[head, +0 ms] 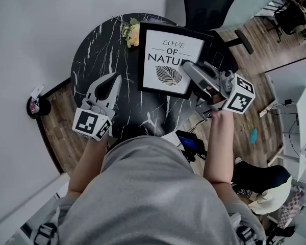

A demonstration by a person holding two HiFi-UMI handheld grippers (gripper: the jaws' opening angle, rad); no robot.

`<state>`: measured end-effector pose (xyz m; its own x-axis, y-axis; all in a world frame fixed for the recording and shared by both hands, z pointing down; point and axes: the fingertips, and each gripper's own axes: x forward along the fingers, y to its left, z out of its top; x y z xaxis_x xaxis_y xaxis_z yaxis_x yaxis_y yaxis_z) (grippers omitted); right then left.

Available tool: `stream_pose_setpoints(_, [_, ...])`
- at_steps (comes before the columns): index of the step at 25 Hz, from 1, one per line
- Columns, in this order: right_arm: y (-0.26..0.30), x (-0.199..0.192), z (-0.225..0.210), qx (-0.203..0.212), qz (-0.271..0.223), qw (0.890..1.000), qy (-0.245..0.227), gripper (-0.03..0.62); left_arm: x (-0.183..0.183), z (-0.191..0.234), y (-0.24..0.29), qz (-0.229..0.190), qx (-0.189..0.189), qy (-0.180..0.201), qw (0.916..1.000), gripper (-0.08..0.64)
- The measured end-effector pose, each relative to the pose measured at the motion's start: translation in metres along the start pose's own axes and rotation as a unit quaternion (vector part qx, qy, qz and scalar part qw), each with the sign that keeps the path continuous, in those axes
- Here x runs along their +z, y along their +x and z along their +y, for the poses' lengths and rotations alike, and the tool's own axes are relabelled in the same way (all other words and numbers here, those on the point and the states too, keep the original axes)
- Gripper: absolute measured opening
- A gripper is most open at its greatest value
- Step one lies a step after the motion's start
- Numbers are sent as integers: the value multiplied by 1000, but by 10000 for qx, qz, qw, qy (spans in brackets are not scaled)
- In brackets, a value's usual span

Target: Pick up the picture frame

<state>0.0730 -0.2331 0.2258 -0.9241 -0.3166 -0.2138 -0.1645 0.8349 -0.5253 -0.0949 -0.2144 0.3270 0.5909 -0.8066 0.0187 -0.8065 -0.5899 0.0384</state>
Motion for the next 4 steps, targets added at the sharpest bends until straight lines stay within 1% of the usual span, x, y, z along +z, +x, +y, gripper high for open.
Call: stream_pose_setpoints(4, [1,-1,-3,-17,4,10000,24,41,-2,1,1,34,-1,-11,10000,6])
